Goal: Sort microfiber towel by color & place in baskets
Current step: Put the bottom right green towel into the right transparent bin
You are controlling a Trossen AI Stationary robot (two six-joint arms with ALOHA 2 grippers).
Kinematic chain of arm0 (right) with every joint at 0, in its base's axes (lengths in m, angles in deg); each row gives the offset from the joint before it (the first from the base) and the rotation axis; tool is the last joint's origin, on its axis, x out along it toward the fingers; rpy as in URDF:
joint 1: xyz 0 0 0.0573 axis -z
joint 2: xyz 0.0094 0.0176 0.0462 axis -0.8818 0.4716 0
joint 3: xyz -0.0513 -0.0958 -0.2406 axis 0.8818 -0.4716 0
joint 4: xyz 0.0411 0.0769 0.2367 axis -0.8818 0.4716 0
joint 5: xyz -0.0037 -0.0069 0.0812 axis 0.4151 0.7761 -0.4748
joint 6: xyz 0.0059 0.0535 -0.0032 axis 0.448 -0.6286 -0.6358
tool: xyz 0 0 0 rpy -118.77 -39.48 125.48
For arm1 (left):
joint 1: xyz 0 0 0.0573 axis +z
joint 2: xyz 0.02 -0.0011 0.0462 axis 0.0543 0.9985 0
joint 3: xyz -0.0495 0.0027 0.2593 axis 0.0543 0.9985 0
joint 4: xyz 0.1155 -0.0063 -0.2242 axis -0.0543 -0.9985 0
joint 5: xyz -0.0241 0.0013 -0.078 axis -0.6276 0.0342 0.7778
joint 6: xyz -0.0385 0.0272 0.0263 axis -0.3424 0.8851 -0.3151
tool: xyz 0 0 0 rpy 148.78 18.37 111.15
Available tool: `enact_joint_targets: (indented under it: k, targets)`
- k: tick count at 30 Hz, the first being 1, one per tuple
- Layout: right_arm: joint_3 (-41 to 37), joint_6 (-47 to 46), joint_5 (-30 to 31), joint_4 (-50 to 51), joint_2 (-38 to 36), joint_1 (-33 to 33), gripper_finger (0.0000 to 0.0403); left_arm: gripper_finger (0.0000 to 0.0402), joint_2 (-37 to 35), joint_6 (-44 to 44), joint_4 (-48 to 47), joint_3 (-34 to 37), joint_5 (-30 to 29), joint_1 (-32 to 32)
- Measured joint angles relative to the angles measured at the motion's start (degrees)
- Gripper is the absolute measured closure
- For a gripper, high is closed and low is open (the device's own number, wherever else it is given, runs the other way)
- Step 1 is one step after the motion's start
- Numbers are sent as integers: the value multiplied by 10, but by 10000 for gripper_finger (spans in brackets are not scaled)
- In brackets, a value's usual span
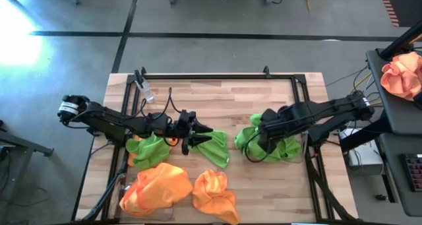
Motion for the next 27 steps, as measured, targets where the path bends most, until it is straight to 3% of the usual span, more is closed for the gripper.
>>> enact_joint_targets:
  k: [9,20,27]
  targets:
    - [2,51,13,-142,22,0,268,228,0,-3,0,0,0,0]
    - [6,126,34,-268,83,0,268,228,0,-99,0,0,7,0]
    - [6,160,30,-290,135,1,268,228,0,-114,0,0,32,0]
